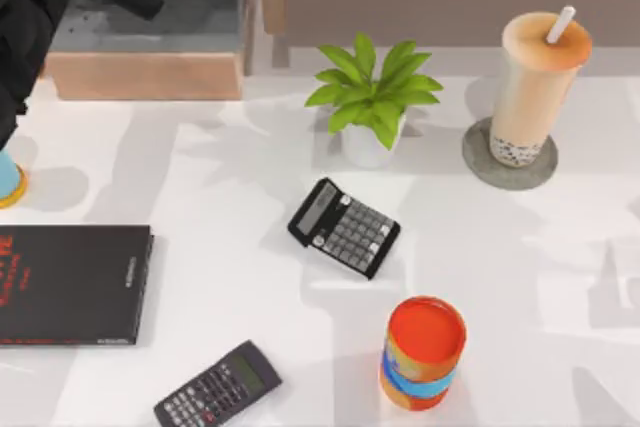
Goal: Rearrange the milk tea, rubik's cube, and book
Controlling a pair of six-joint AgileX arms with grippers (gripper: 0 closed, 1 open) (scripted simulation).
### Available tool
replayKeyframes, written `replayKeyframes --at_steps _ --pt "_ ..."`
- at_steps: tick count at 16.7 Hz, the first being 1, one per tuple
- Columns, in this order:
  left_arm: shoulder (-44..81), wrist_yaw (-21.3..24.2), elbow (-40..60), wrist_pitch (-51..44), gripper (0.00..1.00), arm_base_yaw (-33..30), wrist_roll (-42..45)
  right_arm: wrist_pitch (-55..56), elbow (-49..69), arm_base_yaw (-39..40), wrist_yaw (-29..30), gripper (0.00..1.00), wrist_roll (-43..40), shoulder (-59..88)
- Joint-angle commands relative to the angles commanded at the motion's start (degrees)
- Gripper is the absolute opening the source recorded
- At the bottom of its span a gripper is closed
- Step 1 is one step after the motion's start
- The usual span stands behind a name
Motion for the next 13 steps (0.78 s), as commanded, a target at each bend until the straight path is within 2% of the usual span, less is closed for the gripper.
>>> replayKeyframes --at_steps 4,8,13 --pt "-11.3 2.9 -19.2 -1.6 0.0 0.2 19.8 0.0 0.0 0.0 0.0 1.0 0.0 0.0" --pt "-18.9 6.8 -37.5 -3.3 0.0 3.3 37.7 0.0 0.0 0.0 0.0 1.0 0.0 0.0" --pt "-23.9 8.5 -50.7 -3.7 0.0 10.1 51.9 0.0 0.0 0.0 0.0 1.0 0.0 0.0"
